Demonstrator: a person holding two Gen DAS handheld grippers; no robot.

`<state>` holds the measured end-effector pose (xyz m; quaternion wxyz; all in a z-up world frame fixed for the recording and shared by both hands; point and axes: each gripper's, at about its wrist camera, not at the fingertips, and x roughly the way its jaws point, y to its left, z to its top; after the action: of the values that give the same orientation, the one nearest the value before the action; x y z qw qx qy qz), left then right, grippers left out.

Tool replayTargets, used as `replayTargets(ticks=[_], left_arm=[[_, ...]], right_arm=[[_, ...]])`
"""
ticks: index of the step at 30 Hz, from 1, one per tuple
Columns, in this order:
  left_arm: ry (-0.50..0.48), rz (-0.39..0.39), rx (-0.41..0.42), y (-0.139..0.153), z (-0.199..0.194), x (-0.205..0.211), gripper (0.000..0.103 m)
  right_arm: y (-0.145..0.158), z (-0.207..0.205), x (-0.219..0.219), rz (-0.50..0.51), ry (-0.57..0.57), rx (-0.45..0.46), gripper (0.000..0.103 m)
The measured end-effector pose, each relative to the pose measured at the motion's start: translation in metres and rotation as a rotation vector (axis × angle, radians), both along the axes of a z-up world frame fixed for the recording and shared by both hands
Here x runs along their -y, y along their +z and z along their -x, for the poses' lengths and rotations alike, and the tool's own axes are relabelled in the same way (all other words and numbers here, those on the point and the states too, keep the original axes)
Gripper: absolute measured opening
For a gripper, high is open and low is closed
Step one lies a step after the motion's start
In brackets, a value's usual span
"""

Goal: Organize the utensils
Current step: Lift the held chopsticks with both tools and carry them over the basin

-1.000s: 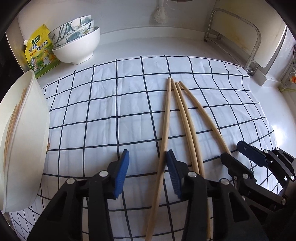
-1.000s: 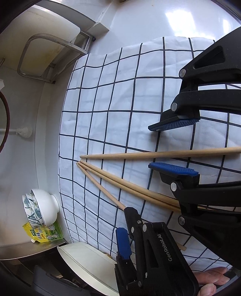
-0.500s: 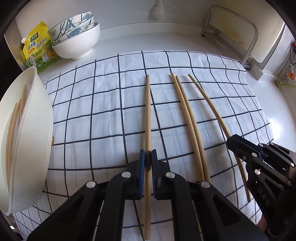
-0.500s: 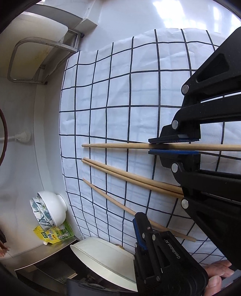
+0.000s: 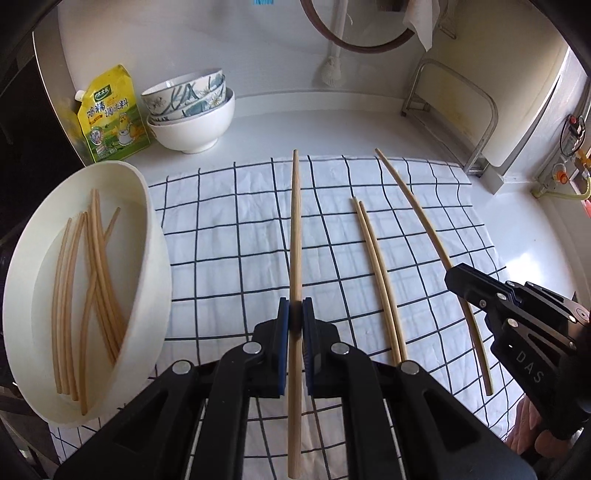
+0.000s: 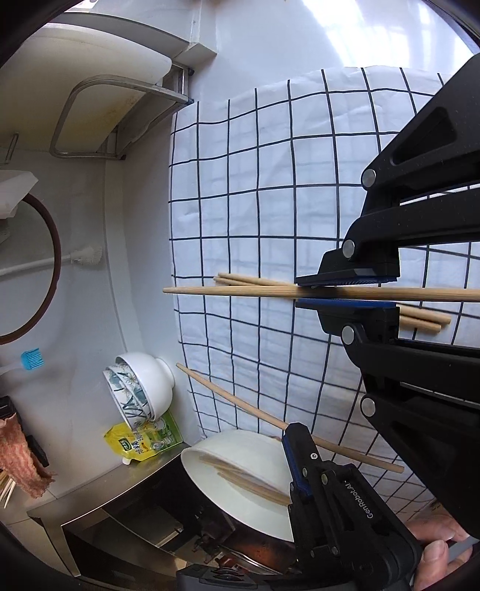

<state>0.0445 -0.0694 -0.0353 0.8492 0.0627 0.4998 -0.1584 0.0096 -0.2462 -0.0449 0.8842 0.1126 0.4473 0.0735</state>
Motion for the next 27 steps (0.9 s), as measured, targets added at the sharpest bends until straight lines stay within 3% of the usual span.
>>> replayTargets(ticks=[7, 12, 27], left_arm=[[0.044, 0.051, 0.094, 0.049, -0.006, -0.043, 0.008], [0.094, 0.08, 0.134, 0.069, -0.015, -0.078, 0.008], [0.291, 0.053, 0.117, 0.058, -0.034, -0.21, 0.008]], right_arm=[[0.037, -0.01, -0.033, -0.005, 0.036, 0.062, 0.006], [0.049, -0.024, -0.067, -0.016, 0.079, 0.076, 0.006], [0.054, -0.077, -0.202, -0.057, 0.285, 0.071, 0.006]])
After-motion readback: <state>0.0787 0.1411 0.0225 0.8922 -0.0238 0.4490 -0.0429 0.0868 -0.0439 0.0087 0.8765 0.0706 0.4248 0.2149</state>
